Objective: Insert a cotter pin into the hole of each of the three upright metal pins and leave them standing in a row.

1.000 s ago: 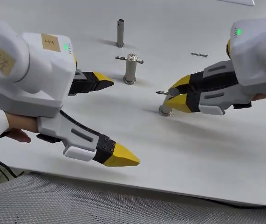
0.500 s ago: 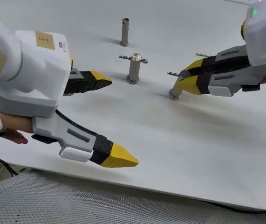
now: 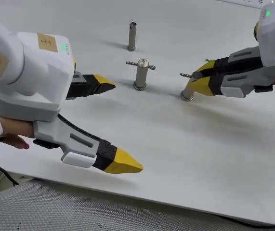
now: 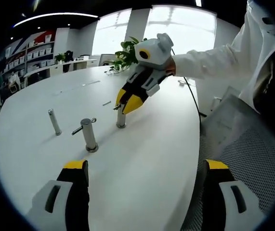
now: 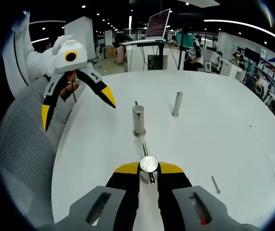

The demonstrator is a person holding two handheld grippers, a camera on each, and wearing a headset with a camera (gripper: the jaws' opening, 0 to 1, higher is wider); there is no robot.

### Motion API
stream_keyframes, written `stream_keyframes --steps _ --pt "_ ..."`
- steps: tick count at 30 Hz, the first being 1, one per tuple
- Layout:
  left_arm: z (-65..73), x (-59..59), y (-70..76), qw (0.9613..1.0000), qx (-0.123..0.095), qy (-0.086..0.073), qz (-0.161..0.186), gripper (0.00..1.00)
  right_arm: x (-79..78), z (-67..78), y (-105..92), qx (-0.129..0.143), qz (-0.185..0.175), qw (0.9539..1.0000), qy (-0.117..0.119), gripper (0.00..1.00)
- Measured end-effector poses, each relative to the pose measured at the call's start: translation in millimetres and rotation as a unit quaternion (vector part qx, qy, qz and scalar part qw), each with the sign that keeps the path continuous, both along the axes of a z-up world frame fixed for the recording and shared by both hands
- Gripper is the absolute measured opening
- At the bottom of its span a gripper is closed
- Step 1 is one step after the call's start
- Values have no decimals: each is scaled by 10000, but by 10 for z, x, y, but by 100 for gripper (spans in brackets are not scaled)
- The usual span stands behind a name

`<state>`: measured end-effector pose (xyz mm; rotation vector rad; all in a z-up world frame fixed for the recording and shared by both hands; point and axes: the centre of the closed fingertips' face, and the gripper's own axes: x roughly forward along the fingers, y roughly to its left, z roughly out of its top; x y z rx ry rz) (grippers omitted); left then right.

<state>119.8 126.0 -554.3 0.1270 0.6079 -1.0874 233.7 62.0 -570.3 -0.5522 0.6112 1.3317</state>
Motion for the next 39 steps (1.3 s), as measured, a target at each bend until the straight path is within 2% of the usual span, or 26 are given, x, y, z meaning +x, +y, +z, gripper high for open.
stream_keyframes --steps 3,8,14,20,28,29,30,32,34,39 --pt "29 15 -15 10000 -56 -11 15 98 -9 5 22 37 25 10000 22 8" --pt "17 23 -17 10000 -24 -20 -7 98 1 -9 51 11 129 9999 -11 8" --pt "-38 -9 -16 10000 12 60 -45 98 40 -20 64 -2 161 9999 -51 8" --pt "-57 -14 21 10000 12 87 7 98 39 -25 74 34 126 9999 62 8" --pt "-108 -40 34 9999 41 152 -4 98 10 -13 91 66 169 9998 62 9" --pt "-110 -43 34 9999 45 152 -10 98 6 -9 100 49 141 9999 60 9" --pt "-111 -45 38 9999 37 158 -11 98 -8 1 113 14 188 9998 -44 9" --pt "-110 -43 46 9999 28 162 -4 98 -23 25 131 100 182 9998 -7 12" --pt "-106 -31 63 9999 32 152 18 98 -30 105 174 328 84 9994 -23 20" --pt "-45 16 100 9999 -35 104 129 98 -36 231 162 535 -103 9985 -57 33"
